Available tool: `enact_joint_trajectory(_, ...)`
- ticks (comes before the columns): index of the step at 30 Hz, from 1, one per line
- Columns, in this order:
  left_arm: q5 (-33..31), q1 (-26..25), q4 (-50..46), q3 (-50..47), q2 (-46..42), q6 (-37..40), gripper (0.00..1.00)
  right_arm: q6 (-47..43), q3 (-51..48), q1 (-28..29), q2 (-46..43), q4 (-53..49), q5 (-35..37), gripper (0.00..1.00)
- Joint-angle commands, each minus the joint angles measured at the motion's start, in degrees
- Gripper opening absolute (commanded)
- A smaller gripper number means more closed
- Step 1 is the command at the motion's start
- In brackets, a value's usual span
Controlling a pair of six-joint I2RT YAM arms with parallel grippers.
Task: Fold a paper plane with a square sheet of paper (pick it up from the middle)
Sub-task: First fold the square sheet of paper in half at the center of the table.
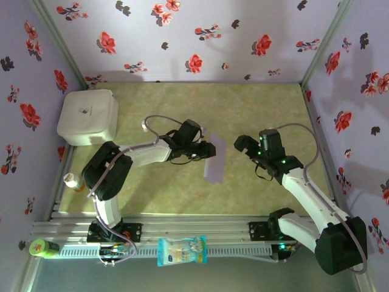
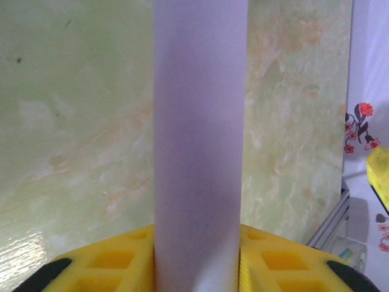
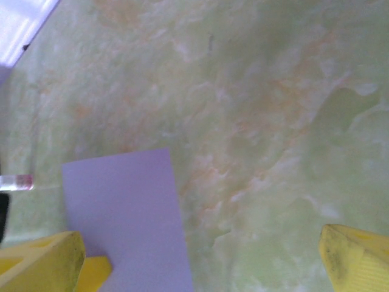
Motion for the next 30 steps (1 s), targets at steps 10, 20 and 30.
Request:
enact_joint_trajectory(10, 0.4, 1.7, 6.0, -5.0, 0.9, -5.6, 0.33, 1.9, -0.7, -0.4, 7.4, 10.4, -14.5, 0.99)
enact_joint_trajectory(20, -3.7, 2.5, 5.9, -7.6, 1.2, -7.4, 0.35, 2.7, -0.1, -0.3, 12.9, 12.0, -18.9, 0.99)
enact_joint_trajectory(30, -9.9, 2.4, -2.6, -6.6, -1.0, -3.2, 0.49, 3.1, 0.0, -0.2, 14.5, 12.3, -20.0, 0.99)
